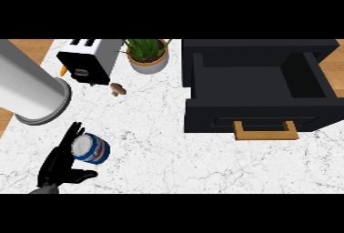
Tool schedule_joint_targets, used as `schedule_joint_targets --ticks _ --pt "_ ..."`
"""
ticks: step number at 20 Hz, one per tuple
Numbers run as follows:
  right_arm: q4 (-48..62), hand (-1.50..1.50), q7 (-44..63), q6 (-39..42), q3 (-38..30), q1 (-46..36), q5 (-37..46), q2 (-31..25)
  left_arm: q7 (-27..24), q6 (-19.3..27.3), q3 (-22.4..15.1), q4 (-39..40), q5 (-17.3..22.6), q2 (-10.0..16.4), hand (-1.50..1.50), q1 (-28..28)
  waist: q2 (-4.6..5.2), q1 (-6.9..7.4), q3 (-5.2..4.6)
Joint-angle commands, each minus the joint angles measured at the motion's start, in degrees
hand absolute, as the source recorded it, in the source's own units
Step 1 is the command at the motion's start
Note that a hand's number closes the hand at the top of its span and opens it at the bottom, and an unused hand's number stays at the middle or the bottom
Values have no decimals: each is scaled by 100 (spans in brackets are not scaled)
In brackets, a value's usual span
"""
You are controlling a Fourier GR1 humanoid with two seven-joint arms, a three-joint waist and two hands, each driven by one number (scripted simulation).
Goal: Pick up the can, place it into the drawer and close the drawer
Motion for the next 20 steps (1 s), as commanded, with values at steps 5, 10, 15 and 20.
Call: schedule_joint_targets --ticks 5,10,15,20 --pt "-397 -150 411 -187 -136 -7 -209 117 30 17 -52 302 244 -155 -150 -261 -5 17 2" --pt "-416 -150 167 -111 209 104 -8 342 -114 -426 35 964 421 -19 150 -795 0 -2 0" --pt "-589 -150 40 167 50 818 -585 342 168 -608 -211 540 516 -304 150 -727 -16 -29 4" --pt "-560 -150 382 39 -1 281 -376 344 937 -864 -216 -222 1024 -274 150 -905 -14 30 5"
